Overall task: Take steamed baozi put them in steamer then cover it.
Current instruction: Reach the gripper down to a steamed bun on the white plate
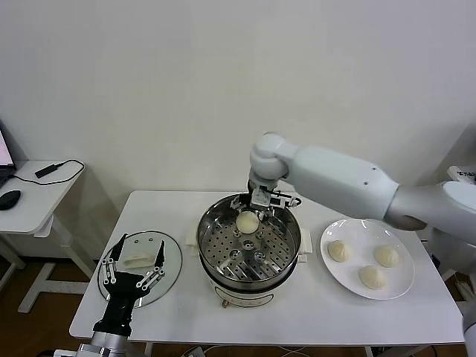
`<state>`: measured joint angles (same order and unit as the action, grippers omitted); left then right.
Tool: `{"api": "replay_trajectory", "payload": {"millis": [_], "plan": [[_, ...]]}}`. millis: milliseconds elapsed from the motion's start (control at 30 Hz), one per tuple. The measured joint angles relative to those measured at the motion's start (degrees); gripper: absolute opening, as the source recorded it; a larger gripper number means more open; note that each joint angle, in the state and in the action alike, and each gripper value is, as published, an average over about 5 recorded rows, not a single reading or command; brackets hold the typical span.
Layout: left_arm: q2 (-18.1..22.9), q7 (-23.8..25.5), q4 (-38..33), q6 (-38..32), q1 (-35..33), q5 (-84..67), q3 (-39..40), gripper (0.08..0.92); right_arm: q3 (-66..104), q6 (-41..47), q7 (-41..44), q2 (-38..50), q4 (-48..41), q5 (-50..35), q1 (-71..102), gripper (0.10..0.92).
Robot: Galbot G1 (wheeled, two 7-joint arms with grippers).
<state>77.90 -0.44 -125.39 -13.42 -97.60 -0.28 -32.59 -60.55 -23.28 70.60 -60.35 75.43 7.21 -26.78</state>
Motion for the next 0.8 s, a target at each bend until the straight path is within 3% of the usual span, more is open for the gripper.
{"api": "replay_trajectory", "payload": {"millis": [400,800], "plan": [[-0.2,0.8,-0.4,0.0,0.7,0.1,1.6,0.823,-16.1,13.6,-1.7,17.3,1.0,-21.8,-12.4,0.823],[0.2,1.1,-0.8,0.3,0.4,0.3,1.9,0.823,-14.4,23.2,-11.0,26.0,-2.2,-25.9,1.3,0.823]]}}
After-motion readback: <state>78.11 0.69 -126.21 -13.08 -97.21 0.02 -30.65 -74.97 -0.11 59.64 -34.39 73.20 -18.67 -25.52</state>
